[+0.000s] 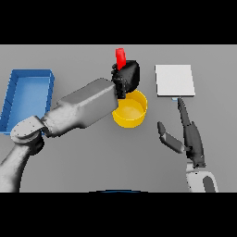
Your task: Pick up the red beaker and tilt it to pour out 1 green nut into yellow bowl. Pick up the yellow bowl and place it on the metallic measuring scale.
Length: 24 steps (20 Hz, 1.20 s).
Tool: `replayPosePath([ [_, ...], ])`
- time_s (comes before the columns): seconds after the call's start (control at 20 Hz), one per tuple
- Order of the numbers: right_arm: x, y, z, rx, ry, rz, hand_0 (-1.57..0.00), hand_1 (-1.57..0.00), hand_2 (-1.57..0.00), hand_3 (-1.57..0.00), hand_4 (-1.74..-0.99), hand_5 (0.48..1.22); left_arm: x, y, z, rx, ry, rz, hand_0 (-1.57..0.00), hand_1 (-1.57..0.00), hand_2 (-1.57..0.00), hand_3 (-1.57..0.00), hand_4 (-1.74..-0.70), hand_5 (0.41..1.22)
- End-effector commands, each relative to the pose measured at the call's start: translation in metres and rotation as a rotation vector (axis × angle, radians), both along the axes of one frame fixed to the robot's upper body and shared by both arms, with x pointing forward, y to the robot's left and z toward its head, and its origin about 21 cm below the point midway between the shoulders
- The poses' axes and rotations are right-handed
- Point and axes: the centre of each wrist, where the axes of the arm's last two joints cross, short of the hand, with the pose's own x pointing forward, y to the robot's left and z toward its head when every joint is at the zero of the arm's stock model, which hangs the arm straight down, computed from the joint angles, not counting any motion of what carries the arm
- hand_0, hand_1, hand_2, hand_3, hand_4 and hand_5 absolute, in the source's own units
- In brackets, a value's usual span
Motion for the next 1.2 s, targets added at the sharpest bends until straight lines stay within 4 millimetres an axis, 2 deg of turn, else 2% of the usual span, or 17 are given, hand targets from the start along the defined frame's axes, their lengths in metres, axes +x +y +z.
replayPosePath([
  [0.0,0.001,0.001,0.001,0.012,-0.001,0.008,0.00,0.00,0.00,0.00,-1.051,0.677,-0.001,-0.004,0.001,0.023,-0.005,-0.005,-1.57,-1.57,-1.57,-1.57,-1.73,1.221],
  [0.15,0.001,0.000,0.000,0.002,0.010,0.004,0.00,0.00,0.00,0.00,-1.035,0.685,0.002,-0.008,0.012,0.049,-0.022,-0.005,-1.57,-1.57,-1.57,-1.57,-1.73,1.221],
  [0.3,0.005,-0.001,0.002,0.007,-0.007,0.009,0.00,0.00,0.00,0.00,-1.035,0.685,0.018,-0.006,0.043,-0.031,-0.052,-0.008,-1.57,-1.57,-1.57,-1.57,-1.73,1.221],
  [0.45,0.003,0.003,0.002,-0.017,-0.018,0.006,0.00,0.00,0.00,0.00,-1.023,0.682,0.034,0.004,0.086,-0.094,-0.075,0.045,-1.57,-1.57,-1.57,-1.57,-1.73,1.221],
  [0.5,0.002,-0.001,0.003,-0.019,-0.012,0.001,0.00,0.00,0.00,0.00,-1.024,0.681,0.041,0.010,0.102,-0.150,-0.087,0.087,-1.57,-1.57,-1.57,-1.26,-1.73,1.221],
  [0.55,0.001,-0.002,0.002,-0.013,-0.011,-0.001,0.00,0.00,0.00,0.00,-1.028,0.680,0.044,0.014,0.113,-0.189,-0.094,0.113,-1.57,-1.57,-1.57,-1.02,-1.73,1.221],
  [0.6,0.002,-0.002,0.003,-0.015,-0.006,0.002,0.00,0.00,0.00,0.00,-1.018,0.680,0.050,0.022,0.124,-0.261,-0.089,0.122,-1.57,-1.57,-1.57,-1.13,-1.73,1.221],
  [0.75,0.005,0.001,0.003,0.004,-0.017,0.004,0.00,0.00,0.00,0.00,-0.996,0.681,0.067,0.053,0.159,-0.488,-0.070,0.306,-1.57,-1.57,-1.57,-1.35,-1.73,1.221],
  [0.9,0.007,0.000,0.002,-0.009,-0.012,0.000,0.00,0.00,0.00,0.00,-0.999,0.665,0.081,0.100,0.183,-0.766,-0.046,0.460,-1.57,-1.57,-1.57,-1.43,-1.74,1.221],
  [1.0,0.008,0.008,0.003,0.025,-0.013,0.009,0.00,0.00,0.00,0.00,-1.006,0.669,0.088,0.136,0.188,-0.938,-0.064,0.582,-1.57,-1.57,-1.57,-1.45,-1.74,1.221],
  [1.15,0.009,0.009,0.000,0.051,0.000,0.020,0.00,0.00,0.00,0.00,-0.996,0.664,0.092,0.199,0.178,-1.205,-0.091,0.717,-1.57,-1.57,-1.57,-1.45,-1.74,1.221],
])
